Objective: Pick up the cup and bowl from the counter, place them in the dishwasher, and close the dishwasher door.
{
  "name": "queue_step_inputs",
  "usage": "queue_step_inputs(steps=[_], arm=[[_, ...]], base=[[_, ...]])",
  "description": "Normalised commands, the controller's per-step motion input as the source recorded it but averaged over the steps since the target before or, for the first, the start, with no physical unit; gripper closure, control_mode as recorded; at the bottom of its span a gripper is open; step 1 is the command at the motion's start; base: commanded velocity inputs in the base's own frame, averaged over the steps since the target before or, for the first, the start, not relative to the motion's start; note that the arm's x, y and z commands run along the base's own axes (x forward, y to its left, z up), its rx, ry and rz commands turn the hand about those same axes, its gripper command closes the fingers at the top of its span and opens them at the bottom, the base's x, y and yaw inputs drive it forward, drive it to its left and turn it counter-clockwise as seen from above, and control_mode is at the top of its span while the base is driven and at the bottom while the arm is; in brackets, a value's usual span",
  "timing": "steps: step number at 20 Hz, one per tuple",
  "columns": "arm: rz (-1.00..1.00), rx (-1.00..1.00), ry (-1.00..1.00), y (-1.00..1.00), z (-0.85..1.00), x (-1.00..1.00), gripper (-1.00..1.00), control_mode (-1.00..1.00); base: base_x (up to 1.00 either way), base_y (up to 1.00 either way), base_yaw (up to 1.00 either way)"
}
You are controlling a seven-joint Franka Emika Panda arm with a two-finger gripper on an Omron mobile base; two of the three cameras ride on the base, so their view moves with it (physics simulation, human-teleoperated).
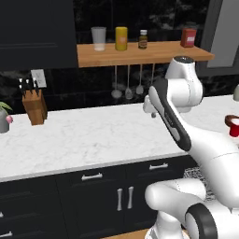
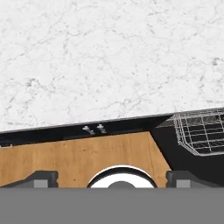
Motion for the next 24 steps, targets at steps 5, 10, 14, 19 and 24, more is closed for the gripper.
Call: queue_step_inputs(steps=[5,10,14,19,24], arm=[[0.00,0.00,0.00,0.00,0.00,0.00,-1.00,1.00],[0.00,0.00,0.00,0.00,0.00,0.00,-1.00,1.00],[0.00,0.00,0.00,0.00,0.00,0.00,-1.00,1.00],[0.00,0.00,0.00,0.00,0.00,0.00,-1.00,1.00],[0.00,0.00,0.00,0.00,0.00,0.00,-1.00,1.00]], base=[[-0.06,0.02,-0.17],[-0.20,0.20,-0.66],[-0.10,0.36,-0.66],[-0.07,0.35,-0.59],[-0.07,0.42,-0.55]])
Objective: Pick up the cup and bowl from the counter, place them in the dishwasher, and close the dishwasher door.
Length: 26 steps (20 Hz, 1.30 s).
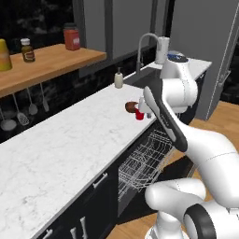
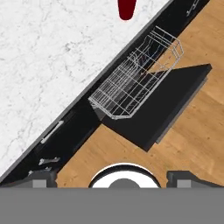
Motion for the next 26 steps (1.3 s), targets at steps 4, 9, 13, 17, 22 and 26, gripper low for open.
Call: queue_step_inputs(steps=[4,9,13,17,22,26], arm=[[0.00,0.00,0.00,0.00,0.00,0.00,-1.00,1.00],[0.00,0.00,0.00,0.00,0.00,0.00,-1.00,1.00],[0.00,0.00,0.00,0.00,0.00,0.00,-1.00,1.00],[0.00,0.00,0.00,0.00,0.00,0.00,-1.00,1.00],[0.00,0.00,0.00,0.00,0.00,0.00,-1.00,1.00],[-0.07,0.09,-0.03,0.11,-0.36,0.84,-1.00,-1.00]], base=[[0.00,0.40,-0.33],[-0.04,0.25,-0.34],[-0.01,0.05,-0.16],[0.00,0.00,0.00],[-0.02,0.01,0.00],[0.00,0.00,0.00]])
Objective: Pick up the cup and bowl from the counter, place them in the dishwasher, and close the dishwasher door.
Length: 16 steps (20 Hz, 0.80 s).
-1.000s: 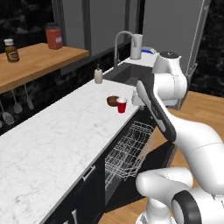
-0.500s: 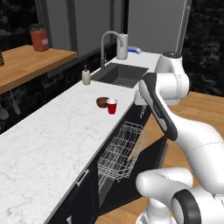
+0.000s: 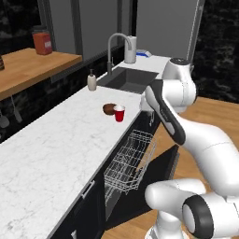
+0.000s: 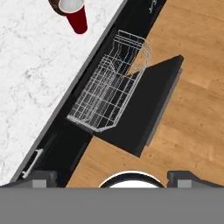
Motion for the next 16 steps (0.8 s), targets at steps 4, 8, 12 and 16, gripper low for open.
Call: queue_step_inputs(steps=[4,8,12,16], arm=[[-0.09,0.26,-0.02,0.00,-0.39,1.00,-1.00,-1.00],[-0.13,0.32,0.00,0.00,-0.38,1.00,-1.00,-1.00],[-0.12,0.30,0.04,0.00,-0.23,1.00,-1.00,-1.00],[-0.06,0.20,0.06,0.04,-0.19,1.00,-1.00,-1.00]], base=[[0.00,0.00,0.00],[0.00,0.00,0.00],[0.00,0.00,0.00],[0.00,0.00,0.00]])
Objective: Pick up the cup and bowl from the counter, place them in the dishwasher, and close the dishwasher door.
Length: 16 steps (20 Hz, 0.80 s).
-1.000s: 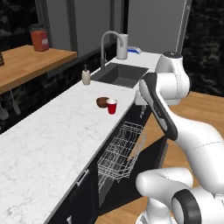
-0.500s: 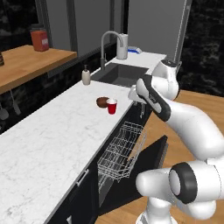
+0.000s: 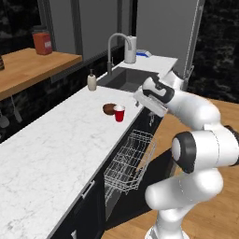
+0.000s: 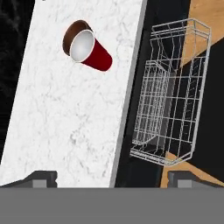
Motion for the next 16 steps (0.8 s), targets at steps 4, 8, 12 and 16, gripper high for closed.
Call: queue_step_inputs(steps=[4,8,12,16], arm=[[-0.05,0.13,0.04,0.12,-0.36,1.00,-1.00,-1.00],[0.00,0.02,0.06,0.05,-0.27,0.91,-1.00,-1.00],[0.00,0.00,0.03,0.26,-0.39,0.75,-1.00,-1.00],[0.00,0.00,0.00,0.34,-0.49,0.66,-1.00,-1.00]], base=[[0.00,0.00,0.00],[0.00,0.00,0.00],[0.00,0.00,0.00],[0.00,0.00,0.00]])
